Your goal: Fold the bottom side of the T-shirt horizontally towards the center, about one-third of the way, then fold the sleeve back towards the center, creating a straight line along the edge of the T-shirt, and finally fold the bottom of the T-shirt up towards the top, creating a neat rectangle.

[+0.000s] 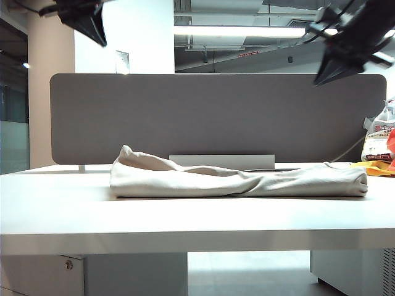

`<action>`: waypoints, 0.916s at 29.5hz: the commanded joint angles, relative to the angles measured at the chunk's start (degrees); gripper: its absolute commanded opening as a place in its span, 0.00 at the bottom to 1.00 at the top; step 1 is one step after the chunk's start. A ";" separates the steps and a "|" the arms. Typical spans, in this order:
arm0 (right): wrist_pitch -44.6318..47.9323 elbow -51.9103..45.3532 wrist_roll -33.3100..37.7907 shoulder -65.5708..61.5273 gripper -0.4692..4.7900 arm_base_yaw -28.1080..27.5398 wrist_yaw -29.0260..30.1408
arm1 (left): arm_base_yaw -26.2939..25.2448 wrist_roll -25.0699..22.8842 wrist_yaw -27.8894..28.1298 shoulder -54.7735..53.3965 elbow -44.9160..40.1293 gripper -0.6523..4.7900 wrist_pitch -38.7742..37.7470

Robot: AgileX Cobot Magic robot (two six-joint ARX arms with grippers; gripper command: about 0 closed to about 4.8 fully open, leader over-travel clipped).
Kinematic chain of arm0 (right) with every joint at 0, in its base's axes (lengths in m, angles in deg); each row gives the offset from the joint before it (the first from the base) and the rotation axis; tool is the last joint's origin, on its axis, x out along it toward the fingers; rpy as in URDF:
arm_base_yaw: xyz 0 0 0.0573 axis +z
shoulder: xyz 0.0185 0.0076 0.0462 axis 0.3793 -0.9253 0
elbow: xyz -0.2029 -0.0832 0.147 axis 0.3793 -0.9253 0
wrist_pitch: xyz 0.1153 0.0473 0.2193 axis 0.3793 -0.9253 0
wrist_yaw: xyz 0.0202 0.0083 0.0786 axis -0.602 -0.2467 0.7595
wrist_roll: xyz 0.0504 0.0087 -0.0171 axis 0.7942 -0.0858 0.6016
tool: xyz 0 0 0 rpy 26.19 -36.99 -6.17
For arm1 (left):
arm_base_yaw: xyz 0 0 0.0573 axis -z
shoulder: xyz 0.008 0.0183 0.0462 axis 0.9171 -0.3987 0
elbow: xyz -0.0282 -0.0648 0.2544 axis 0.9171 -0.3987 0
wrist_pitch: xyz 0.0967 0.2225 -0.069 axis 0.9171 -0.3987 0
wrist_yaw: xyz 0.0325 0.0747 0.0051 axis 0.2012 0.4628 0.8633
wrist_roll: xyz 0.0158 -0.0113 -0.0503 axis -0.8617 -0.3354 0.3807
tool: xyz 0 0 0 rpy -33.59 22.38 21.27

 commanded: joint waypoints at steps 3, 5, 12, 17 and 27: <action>6.38 -13.27 0.04 10.71 0.09 -0.37 -1.05 | -0.09 -0.22 0.22 2.86 0.09 0.11 -1.03; 7.28 -19.06 0.07 15.06 0.09 -0.37 -1.07 | -0.11 -0.31 0.22 3.93 -0.35 0.11 -0.85; 10.12 -35.04 1.60 29.75 0.09 -0.37 -0.87 | -0.09 -0.02 -1.07 11.91 -9.29 0.11 7.39; 9.55 -40.92 1.70 38.99 0.09 -0.37 -0.87 | 1.09 2.34 -2.43 20.11 -19.50 0.11 12.90; 7.72 -49.68 0.87 52.28 0.09 -0.37 -0.92 | 1.14 4.13 -1.88 42.23 -48.41 0.11 22.67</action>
